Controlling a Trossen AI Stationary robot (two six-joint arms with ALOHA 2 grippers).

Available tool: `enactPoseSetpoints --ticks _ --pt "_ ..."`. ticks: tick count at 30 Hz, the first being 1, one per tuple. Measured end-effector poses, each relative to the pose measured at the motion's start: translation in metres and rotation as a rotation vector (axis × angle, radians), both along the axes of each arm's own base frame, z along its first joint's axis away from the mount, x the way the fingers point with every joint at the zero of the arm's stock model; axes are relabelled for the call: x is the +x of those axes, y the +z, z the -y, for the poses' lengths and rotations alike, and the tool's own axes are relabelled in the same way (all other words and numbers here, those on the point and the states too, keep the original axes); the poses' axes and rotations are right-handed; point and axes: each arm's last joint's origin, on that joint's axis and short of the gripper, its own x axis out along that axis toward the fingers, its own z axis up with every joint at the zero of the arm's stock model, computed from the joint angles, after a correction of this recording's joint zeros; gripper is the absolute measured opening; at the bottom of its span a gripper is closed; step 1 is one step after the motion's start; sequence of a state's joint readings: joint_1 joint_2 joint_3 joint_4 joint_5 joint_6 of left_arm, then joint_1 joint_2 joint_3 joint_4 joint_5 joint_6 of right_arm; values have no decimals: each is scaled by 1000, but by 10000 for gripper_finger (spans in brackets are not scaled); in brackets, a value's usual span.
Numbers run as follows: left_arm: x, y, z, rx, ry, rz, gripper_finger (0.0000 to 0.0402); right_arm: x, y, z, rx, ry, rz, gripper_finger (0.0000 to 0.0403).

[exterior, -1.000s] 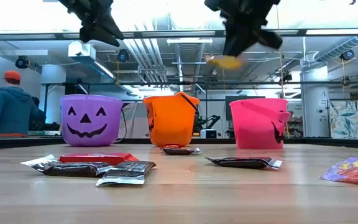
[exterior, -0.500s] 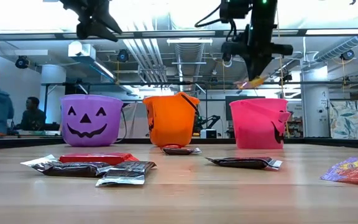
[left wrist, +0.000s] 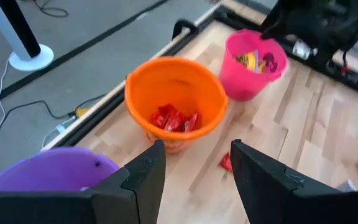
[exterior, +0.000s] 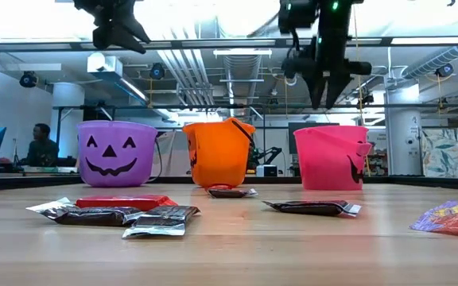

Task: Sort candy by brand, put in halloween buckets
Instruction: Put the black candy into the violet bucket

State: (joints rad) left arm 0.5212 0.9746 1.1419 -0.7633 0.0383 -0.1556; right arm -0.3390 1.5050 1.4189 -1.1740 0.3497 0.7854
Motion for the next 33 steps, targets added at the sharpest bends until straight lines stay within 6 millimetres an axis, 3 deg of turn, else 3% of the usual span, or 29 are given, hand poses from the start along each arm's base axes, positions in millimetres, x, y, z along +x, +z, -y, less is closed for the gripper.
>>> enactPoseSetpoints --ticks 4,9,13,16,21,27,33 --pt "-4 -2 3 -9 -14 -39 165 16 9 -40 55 236 109 161" --pt "-7 -1 7 -8 -23 -40 165 45 7 -113 211 575 295 157" --pt "-7 -1 7 -4 -25 -36 165 57 -17 -179 195 860 305 156" --pt "-6 -1 7 4 -31 -37 165 53 -42 -212 156 957 213 160" --pt "-7 -1 7 16 -40 -43 165 48 -92 -239 138 955 108 170" --pt "-7 -1 7 11 -37 -42 165 57 -131 -252 137 976 208 178" --pt "-7 -1 8 -2 -29 -42 165 58 -149 -250 178 941 273 176"
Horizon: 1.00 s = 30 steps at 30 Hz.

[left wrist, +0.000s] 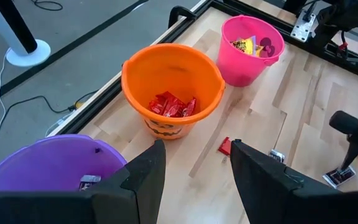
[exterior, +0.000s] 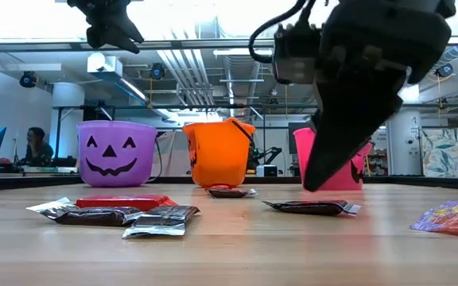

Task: Sort candy by brand, put in halloween buckets
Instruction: Put the black candy into the violet bucket

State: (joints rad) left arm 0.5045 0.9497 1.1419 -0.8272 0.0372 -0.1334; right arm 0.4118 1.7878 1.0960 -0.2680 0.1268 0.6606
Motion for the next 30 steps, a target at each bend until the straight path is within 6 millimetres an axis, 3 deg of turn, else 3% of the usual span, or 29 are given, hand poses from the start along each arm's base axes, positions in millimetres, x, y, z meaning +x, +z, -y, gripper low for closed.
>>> enactPoseSetpoints --ticks 15,19,26,30 --pt "0 -1 0 -7 2 -7 165 -14 -46 6 -43 -46 -117 167" --pt "0 -1 0 -8 2 -9 165 -11 -50 5 -53 -43 -133 129" --pt "0 -2 0 -3 -3 -17 165 -4 -41 2 -29 -26 -100 44" --pt "0 -2 0 2 -7 -20 165 0 -34 1 -22 -20 -86 16"
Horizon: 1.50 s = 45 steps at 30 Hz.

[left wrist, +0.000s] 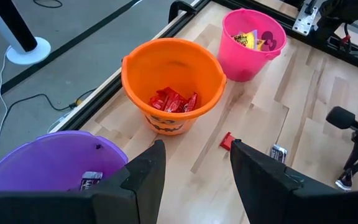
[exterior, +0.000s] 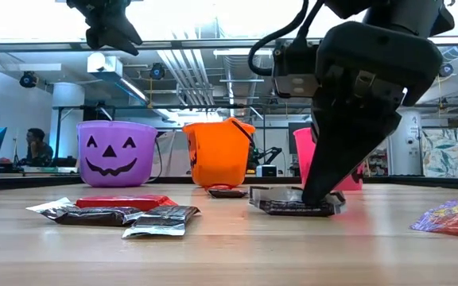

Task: Sort candy by brand, put in halloween buckets
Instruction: Put the black candy into the violet bucket

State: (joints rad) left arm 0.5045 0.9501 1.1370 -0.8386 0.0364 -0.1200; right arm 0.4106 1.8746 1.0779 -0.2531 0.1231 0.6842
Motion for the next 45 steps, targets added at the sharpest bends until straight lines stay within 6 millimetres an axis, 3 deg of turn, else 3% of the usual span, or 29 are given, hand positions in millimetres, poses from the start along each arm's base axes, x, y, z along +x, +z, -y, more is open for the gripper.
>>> enactPoseSetpoints --ticks 9,12,17,24,28,32,35,45 --pt "0 0 0 -1 -7 0 165 -4 24 16 -43 -18 15 13" --pt "2 0 5 -78 -168 46 165 -6 43 31 -106 -44 42 12" --pt "9 -3 19 -300 -688 251 165 3 105 58 -187 -78 263 12" --pt "26 -38 11 -306 -585 327 165 26 194 95 -410 -79 609 12" --pt "35 -55 9 -311 -570 478 165 37 224 110 -520 -87 686 12" --pt "41 -60 7 -290 -550 655 165 48 241 125 -570 -115 721 12" --pt "42 -59 5 -261 -503 756 165 57 243 135 -584 -139 719 12" --pt "45 -61 -2 -196 -322 787 165 71 242 150 -625 -125 695 12"
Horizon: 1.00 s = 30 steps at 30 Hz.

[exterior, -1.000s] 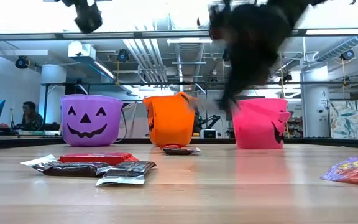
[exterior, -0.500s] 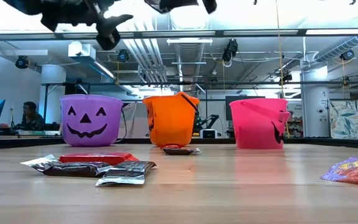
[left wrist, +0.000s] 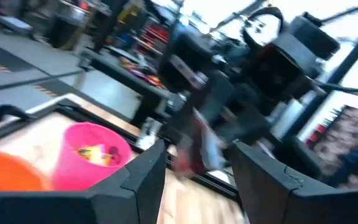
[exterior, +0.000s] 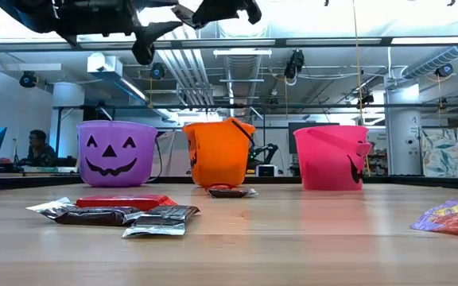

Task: Sort candy by brand, put in halloween buckets
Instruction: Put the black candy into the violet bucket

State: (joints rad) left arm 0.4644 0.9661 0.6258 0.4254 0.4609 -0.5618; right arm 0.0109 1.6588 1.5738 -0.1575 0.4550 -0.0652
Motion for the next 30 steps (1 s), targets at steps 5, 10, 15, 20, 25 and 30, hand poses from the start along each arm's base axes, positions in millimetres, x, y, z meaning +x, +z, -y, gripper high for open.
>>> enactPoseSetpoints --ticks 5,10,15,20,25,30 --pt "0 1 -2 4 73 6 165 0 1 3 13 -2 13 12" --pt "0 3 -2 43 81 9 165 1 0 5 16 -1 16 12" --pt "5 4 -5 46 82 1 158 2 0 9 -1 -2 13 12" --pt "17 8 -11 46 82 -13 154 2 2 21 -26 -10 19 12" --pt "25 22 -15 103 87 14 138 2 2 27 -23 2 14 12" --pt "30 27 -18 109 88 -4 57 2 2 27 -57 13 -3 12"
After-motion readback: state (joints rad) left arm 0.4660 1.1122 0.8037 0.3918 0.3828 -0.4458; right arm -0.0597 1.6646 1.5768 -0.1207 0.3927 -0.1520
